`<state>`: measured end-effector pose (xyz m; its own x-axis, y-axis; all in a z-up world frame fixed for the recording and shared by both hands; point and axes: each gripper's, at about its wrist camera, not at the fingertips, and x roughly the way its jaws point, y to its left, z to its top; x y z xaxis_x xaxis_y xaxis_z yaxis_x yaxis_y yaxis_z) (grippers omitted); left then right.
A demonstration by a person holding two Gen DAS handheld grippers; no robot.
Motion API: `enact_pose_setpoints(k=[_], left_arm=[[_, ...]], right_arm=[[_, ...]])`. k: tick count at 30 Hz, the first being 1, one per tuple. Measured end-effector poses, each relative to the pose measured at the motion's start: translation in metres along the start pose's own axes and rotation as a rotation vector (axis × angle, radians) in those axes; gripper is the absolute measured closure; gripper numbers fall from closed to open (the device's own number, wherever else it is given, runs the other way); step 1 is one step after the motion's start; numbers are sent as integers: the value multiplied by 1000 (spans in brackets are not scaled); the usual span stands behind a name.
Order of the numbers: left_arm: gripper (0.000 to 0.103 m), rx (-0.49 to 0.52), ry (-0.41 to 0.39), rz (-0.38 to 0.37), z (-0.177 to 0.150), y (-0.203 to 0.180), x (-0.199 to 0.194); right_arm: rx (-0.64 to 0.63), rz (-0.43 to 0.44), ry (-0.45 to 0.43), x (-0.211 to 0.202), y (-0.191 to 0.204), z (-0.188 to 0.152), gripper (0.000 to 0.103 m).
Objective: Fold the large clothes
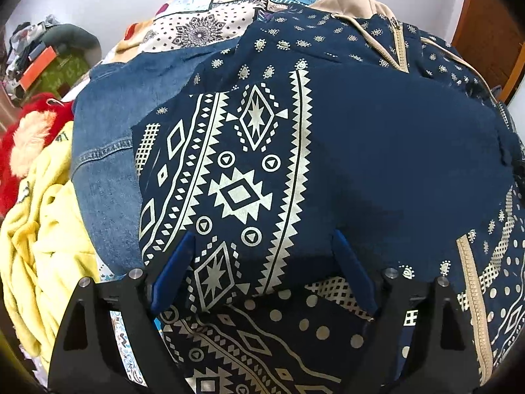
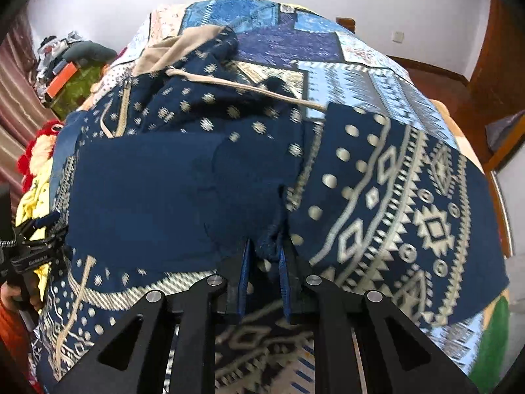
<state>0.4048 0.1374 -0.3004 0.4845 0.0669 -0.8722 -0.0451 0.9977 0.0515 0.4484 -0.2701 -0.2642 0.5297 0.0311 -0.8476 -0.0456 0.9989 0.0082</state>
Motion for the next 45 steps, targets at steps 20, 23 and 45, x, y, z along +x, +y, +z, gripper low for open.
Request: enact_pose_setpoints(k=[20, 23, 45], left_arm=[[16, -3, 48, 41, -15, -11, -71], [16, 38, -1, 63, -11, -22, -94], [11, 226, -115, -110, 59, -172, -71]], right_arm=[[-241, -494, -61, -16, -29, -39, 0], [-105, -328, -27, -27, -69, -47, 0], [563, 245, 6, -19, -213, -66, 19]])
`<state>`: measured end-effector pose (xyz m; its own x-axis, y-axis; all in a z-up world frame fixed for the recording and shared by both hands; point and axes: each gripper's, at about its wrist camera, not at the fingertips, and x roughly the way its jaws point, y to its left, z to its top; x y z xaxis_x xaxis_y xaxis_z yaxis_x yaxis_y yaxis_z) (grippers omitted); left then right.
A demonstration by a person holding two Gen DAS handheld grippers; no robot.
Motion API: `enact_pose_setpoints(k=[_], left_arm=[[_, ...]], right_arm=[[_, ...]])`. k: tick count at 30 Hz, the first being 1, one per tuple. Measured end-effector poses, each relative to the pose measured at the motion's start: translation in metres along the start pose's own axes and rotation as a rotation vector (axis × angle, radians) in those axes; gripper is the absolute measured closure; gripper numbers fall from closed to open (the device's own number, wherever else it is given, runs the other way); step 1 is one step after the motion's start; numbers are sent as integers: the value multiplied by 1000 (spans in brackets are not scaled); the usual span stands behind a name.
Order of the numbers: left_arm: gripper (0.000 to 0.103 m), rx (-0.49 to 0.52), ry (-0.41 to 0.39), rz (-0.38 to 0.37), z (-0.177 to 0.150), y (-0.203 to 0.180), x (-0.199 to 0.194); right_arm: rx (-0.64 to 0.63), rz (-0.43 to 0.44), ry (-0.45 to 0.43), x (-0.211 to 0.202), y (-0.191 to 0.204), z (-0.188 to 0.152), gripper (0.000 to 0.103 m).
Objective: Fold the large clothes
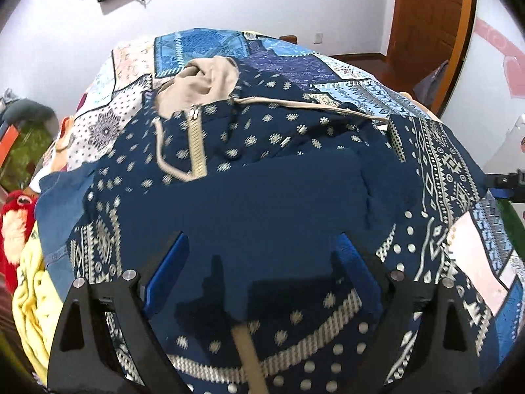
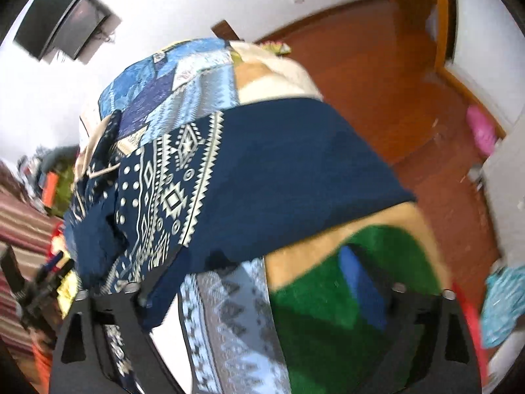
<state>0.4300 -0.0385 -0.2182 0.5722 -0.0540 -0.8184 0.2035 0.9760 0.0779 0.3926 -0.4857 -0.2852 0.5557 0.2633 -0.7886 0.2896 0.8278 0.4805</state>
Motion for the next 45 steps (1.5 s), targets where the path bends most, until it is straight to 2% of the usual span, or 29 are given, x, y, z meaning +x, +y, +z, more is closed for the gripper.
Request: enact_pose_setpoints(k=[2, 5, 7, 8, 9, 10, 11, 12, 14, 18, 23, 30, 34, 37, 41, 45], left_arm=[[11, 7, -4, -7, 1, 0, 5], [11, 6, 0, -15, -1, 5, 11], [11, -1, 1, -12, -3, 11, 13], [11, -8, 0, -5, -4, 16, 13], [11, -12, 0, 1, -6, 18, 13], [11, -17, 0, 8, -7, 21, 13], [11, -22, 0, 13, -8, 24, 12], [11, -30, -2, 17, -10, 28, 10], [11, -41, -8, 23, -13, 35, 4], [11, -60, -31, 33, -18, 48, -14], [11, -86, -83, 35, -27, 66, -45], [11, -126, -145, 38, -46, 101, -84], [11, -159, -166, 46, -67, 129, -97], [11, -185, -162, 56, -81, 148, -99], [11, -230, -133, 70, -104, 174, -96], [11, -271, -99, 78, -124, 194, -89]], right_arm=[[18, -2, -35, 8, -2, 8, 21], [23, -35, -76, 17, 0, 21, 31], [41, -66, -103, 21, 2, 31, 42], [53, -84, -110, 21, 2, 34, 52], [61, -99, -121, 20, 3, 38, 69], [46, -114, -134, 18, 10, 43, 74], [21, -130, -149, 15, 19, 45, 83], [-11, -144, -172, 11, 29, 46, 86], [-76, -151, -217, -3, 48, 49, 89], [-141, -86, -261, -32, 88, 51, 90], [-278, -9, -319, -68, 165, 50, 92], [-443, 69, -325, -79, 274, 24, 92], [-513, 127, -255, -53, 332, -3, 92], [-566, 154, -168, -14, 370, -33, 92], [-612, 131, -50, 46, 392, -74, 92], [-626, 70, 62, 102, 387, -108, 92]])
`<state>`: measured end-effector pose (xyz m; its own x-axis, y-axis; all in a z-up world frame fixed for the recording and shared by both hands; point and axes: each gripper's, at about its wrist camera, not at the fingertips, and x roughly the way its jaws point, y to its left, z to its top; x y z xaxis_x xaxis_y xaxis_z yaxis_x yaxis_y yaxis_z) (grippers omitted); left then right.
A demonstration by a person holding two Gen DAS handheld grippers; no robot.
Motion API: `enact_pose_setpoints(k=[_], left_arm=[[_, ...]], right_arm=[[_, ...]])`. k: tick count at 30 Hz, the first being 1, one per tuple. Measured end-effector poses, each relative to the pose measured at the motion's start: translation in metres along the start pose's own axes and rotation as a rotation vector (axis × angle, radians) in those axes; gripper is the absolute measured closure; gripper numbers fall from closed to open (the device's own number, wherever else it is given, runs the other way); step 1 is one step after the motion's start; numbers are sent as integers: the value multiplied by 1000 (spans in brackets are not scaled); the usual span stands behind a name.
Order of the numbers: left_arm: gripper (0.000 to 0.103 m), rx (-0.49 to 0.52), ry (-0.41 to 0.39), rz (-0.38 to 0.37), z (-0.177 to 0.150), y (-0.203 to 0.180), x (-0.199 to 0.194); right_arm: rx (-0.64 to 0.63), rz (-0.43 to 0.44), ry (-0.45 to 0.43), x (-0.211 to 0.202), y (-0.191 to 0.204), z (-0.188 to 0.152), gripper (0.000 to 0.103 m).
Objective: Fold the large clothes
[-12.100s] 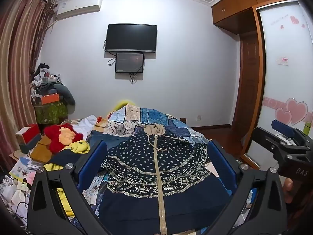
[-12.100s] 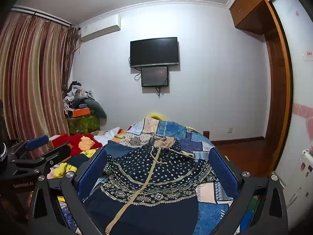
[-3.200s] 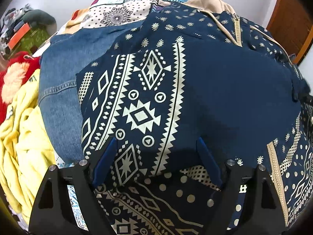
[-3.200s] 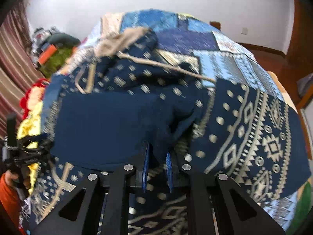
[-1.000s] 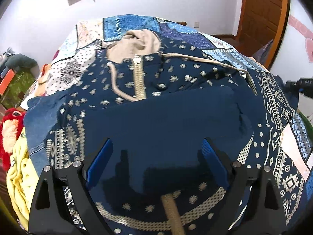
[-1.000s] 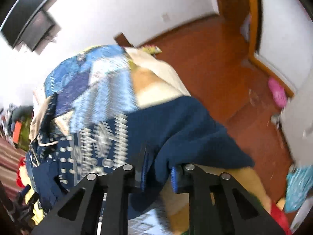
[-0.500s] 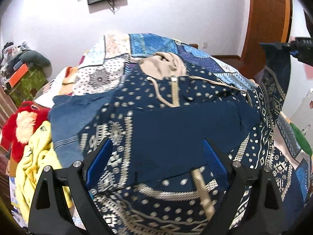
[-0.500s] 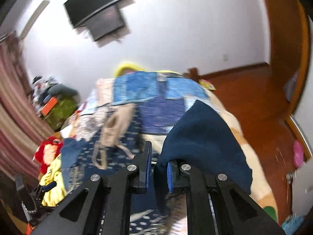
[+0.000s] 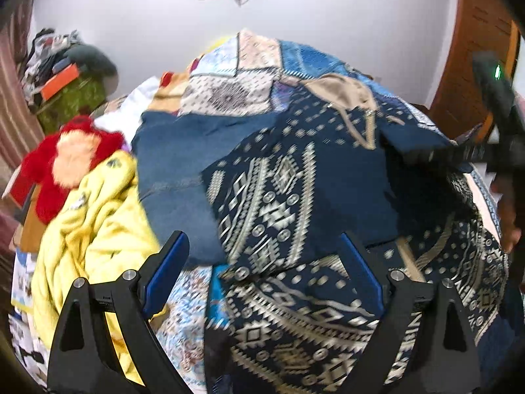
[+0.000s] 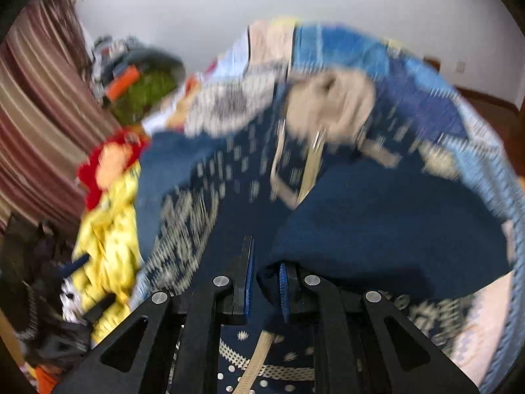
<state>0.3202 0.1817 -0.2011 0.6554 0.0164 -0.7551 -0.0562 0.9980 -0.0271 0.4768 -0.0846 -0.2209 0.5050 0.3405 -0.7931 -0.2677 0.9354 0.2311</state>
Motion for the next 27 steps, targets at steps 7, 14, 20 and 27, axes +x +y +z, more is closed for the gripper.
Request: enact_pose_setpoints(k=[7, 14, 20, 27], left_arm=[[11, -11, 31, 3, -15, 9, 6], [11, -13, 41, -23, -17, -3, -2], [11, 31, 27, -31, -11, -27, -20], [11, 127, -38, -40, 12, -77, -46]], right_arm=[[203, -5, 146, 41, -28, -36, 92], [284, 78, 273, 25, -32, -58, 92], [100, 85, 307, 1, -12, -79, 92], [58, 2, 84, -81, -42, -70, 92]])
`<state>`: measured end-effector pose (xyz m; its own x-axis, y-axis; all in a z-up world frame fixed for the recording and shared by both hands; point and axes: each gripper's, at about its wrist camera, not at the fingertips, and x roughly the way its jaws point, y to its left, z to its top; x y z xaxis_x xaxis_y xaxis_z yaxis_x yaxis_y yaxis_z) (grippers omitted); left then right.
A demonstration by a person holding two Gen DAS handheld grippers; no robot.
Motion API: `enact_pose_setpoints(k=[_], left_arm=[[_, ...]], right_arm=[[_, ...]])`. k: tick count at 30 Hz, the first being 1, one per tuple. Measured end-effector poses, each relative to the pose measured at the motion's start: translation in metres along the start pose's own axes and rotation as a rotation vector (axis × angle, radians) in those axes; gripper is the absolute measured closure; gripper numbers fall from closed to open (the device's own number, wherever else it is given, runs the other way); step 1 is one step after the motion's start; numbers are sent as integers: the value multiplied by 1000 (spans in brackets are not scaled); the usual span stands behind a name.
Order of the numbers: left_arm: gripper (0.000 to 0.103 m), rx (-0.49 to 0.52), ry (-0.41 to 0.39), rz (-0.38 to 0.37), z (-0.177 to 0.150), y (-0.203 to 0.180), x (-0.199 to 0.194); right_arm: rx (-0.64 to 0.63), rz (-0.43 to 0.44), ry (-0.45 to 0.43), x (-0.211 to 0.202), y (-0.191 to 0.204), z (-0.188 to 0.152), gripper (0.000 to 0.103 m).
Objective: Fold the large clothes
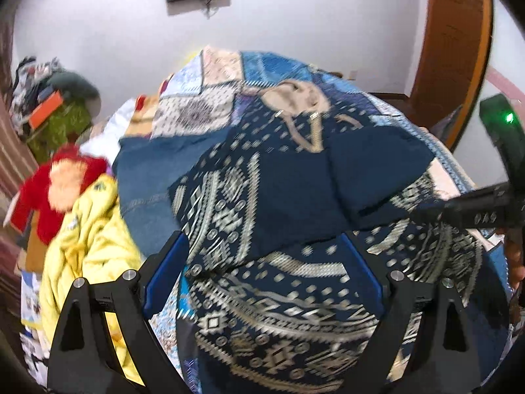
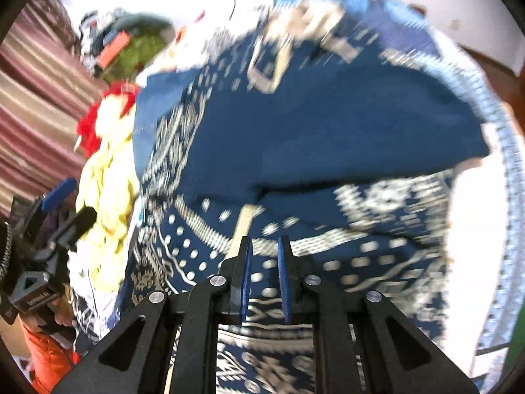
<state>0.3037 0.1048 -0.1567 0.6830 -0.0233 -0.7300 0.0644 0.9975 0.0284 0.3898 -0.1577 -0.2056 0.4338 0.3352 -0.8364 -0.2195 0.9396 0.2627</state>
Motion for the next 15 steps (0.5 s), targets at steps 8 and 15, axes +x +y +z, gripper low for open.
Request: enact_pose_setpoints(k=[8, 15], left_arm=[[10, 113, -43, -62, 47, -80, 7], [10, 234, 7, -144, 77, -164, 53]], right_arm=[[-9, -133, -243, -97, -66, 8, 92], [93, -252, -315, -131, -147, -7, 92]])
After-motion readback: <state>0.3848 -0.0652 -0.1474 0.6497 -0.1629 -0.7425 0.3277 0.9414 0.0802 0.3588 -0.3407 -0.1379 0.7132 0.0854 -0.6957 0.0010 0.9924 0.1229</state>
